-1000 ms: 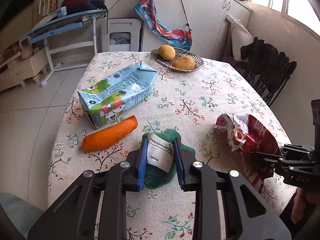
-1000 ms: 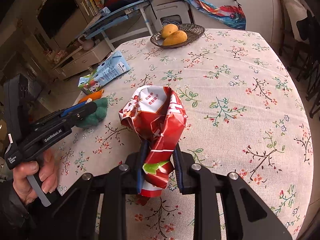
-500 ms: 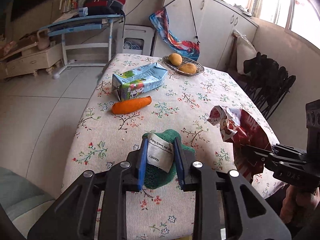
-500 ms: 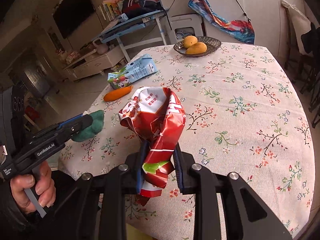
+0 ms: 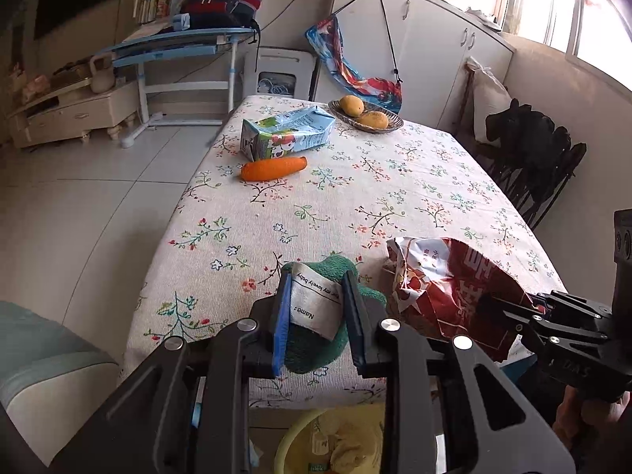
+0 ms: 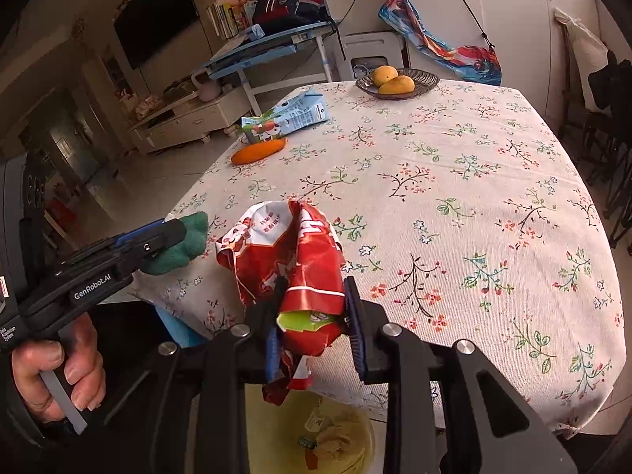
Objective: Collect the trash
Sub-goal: 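Carry the red wrapper and green sponge over the yellow bucket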
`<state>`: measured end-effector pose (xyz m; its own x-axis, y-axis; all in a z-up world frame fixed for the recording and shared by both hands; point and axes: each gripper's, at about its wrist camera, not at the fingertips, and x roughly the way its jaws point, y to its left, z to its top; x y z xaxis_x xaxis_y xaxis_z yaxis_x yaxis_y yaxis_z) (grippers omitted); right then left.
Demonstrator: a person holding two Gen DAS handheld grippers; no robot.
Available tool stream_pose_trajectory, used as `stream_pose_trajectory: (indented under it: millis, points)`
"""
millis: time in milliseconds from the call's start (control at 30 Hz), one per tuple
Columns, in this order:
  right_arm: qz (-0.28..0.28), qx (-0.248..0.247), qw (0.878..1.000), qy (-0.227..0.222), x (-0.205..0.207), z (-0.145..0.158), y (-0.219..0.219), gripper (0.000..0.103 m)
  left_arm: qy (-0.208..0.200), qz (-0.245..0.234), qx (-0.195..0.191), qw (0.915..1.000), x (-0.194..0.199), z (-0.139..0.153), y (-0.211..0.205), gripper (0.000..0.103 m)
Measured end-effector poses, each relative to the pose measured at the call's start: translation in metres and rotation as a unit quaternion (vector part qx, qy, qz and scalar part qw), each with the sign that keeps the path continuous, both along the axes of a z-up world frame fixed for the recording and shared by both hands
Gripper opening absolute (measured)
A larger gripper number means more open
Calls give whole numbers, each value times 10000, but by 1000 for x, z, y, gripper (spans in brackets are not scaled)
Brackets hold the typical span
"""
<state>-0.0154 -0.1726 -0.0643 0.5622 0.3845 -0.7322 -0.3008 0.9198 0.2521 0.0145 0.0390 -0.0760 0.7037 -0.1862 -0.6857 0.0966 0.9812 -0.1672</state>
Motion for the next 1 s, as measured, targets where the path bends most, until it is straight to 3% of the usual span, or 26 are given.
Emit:
stream_pose_trajectory:
  millis: [233,533,767,1000]
  points:
    - [35,6,9999,-153,-8,4,0,21,-35,25,-73,10000,-11,1,4,24]
    - [192,301,9988,-347,-48,22,-1,20,-290,117,-80,9995,-41,20,11,24]
    - [625,44,9979,-164,-91,14,17,20,-377,195,-57,9991,-64,28,14,24]
    - [973,-426,9937,356,-107,-13,38,20,-380,200,-42,9991,-81,30,14,24]
